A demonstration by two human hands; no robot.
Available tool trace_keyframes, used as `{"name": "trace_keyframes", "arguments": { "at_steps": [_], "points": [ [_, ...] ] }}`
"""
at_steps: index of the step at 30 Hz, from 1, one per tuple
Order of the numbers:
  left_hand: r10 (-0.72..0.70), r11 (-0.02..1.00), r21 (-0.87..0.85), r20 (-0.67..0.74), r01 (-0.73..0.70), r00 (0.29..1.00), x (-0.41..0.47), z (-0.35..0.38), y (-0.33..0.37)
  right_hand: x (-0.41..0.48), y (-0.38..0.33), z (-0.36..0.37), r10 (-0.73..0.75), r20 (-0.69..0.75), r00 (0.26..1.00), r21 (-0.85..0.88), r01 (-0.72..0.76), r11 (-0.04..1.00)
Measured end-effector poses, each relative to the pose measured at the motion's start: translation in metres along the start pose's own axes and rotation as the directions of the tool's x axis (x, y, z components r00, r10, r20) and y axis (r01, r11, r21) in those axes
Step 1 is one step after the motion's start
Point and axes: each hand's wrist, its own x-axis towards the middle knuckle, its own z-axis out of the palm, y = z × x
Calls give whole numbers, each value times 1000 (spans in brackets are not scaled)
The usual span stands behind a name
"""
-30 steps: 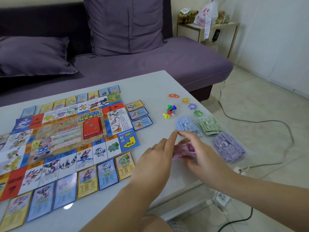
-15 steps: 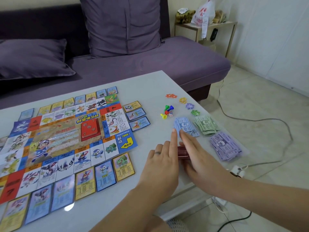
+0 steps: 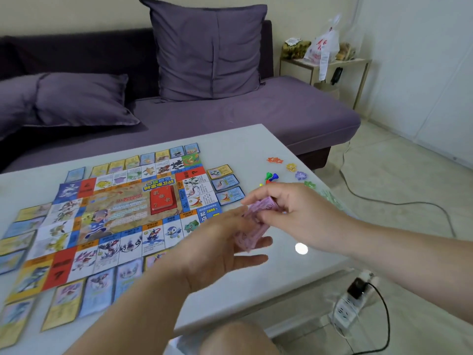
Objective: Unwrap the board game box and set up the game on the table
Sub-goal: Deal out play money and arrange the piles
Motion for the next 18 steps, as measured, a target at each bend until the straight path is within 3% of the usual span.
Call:
{"name": "trace_keyframes", "arguments": {
  "at_steps": [3, 6, 11, 13, 18],
  "points": [
    [-60, 990, -117, 124, 74, 991, -35, -12, 10, 5, -37, 10, -74, 158, 985, 60, 65, 996],
    [-48, 971, -224, 150, 81, 987, -62, -23, 10, 7, -65, 28, -105, 242, 965, 2, 108, 994],
    [-28, 920, -389, -153, -34, 988, -87, -46, -2, 5, -95, 66, -61, 397, 916, -210, 155, 965],
    [-7, 927, -369, -190, -65, 982, -92, -54, -9, 1, -98, 87, -69, 383, 921, -302, 195, 933],
    [1, 950, -304, -227, -72, 974, -121, -87, -27, 8, -100, 150, -203, 328, 923, -243, 290, 926]
  ]
}}
